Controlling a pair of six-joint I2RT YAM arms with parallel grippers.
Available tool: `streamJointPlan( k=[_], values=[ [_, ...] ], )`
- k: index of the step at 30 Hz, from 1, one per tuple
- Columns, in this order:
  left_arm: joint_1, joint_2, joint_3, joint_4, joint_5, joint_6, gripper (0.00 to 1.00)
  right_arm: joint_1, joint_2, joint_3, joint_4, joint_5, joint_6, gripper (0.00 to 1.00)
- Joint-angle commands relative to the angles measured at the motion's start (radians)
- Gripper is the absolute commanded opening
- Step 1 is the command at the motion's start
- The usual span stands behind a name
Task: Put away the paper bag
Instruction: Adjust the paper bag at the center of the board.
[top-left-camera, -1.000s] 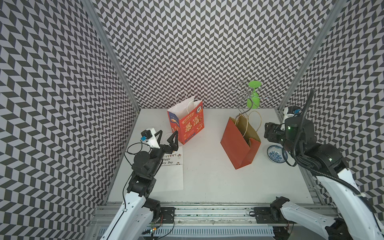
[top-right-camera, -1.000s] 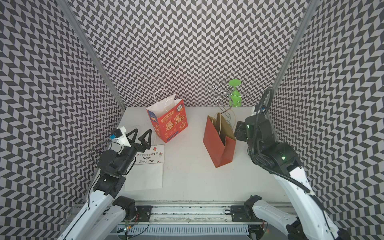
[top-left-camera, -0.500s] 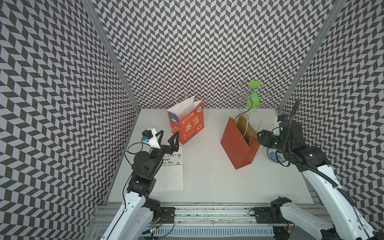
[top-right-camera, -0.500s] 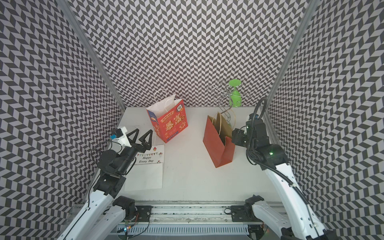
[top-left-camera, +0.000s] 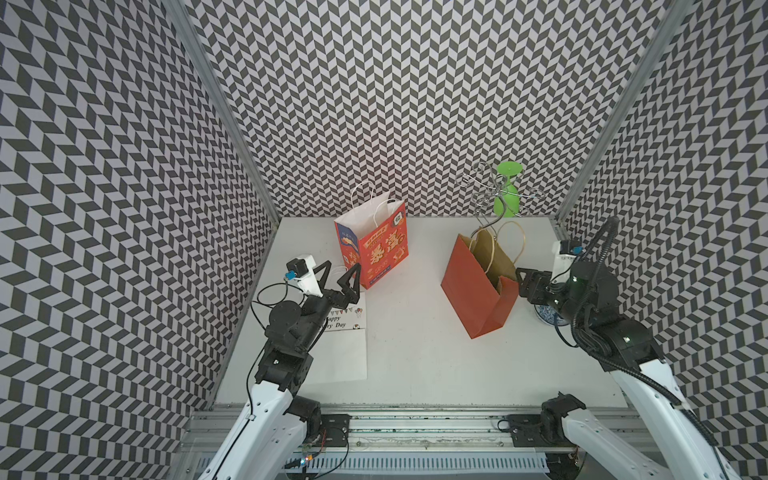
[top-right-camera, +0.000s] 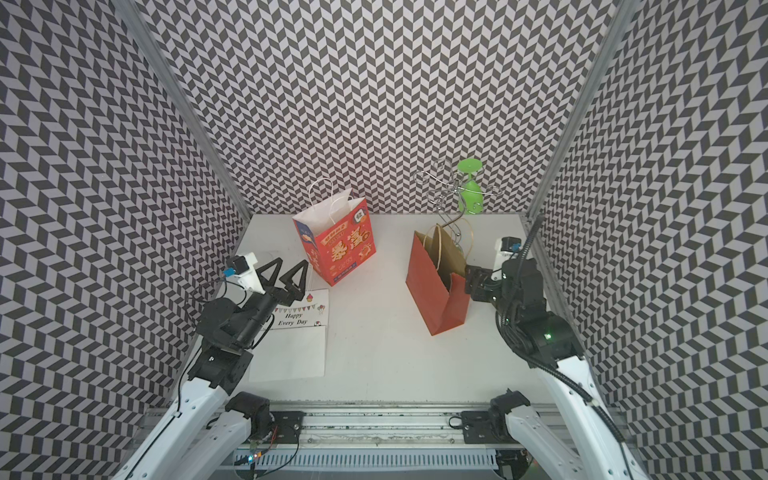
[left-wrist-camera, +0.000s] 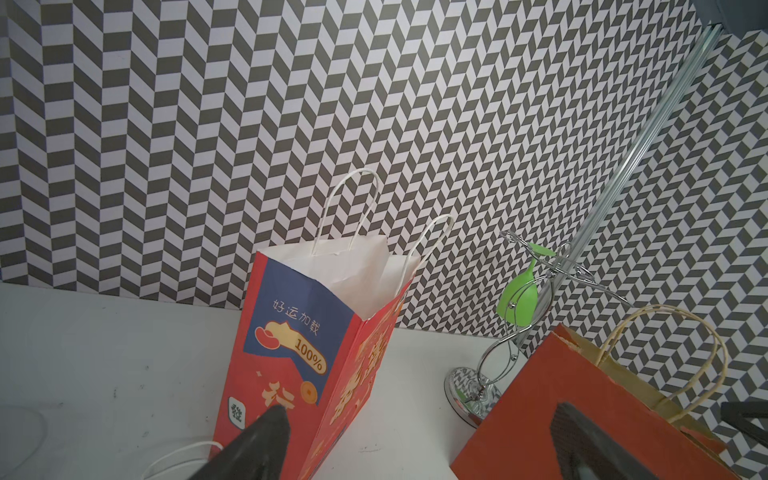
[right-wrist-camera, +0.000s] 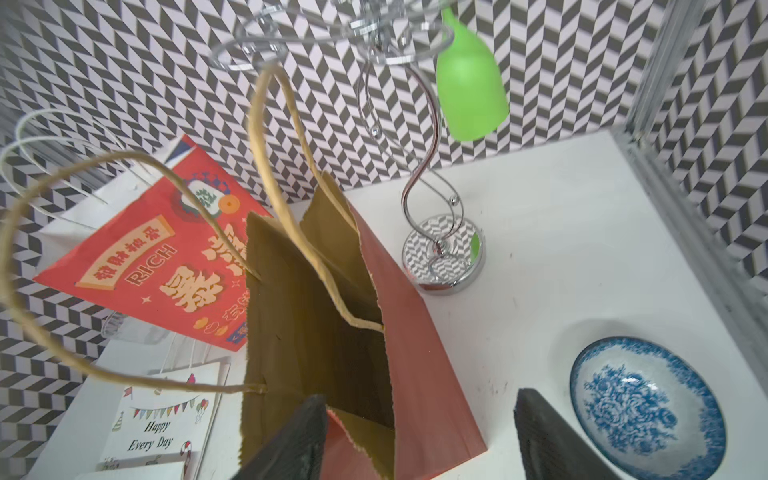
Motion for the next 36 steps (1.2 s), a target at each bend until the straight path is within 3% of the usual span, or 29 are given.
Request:
streamJointPlan(
  k=[1,11,20,28,36],
  values=[
    [0.001,0.007,0.002,0.035,0.029,-0.005,1.00,-0.002,-0.048,0.027,0.039,0.028,-0.119,0.73],
    [0.001,0.030,0.004,0.062,0.042,-0.007,1.00,-0.003,-0.172,-0.050,0.035,-0.025,-0.416,0.72],
    [0.001,0.053,0.007,0.095,0.063,0.001,1.00,-0.003,-0.132,-0.103,0.049,-0.124,-0.627,0.71],
    [0.001,0.074,0.014,0.120,0.090,0.006,1.00,-0.003,-0.037,-0.135,0.065,-0.150,-0.684,0.70],
    [0.001,0.074,0.031,0.120,0.106,0.000,1.00,-0.003,-0.065,-0.229,0.174,-0.166,-0.692,0.64]
  ],
)
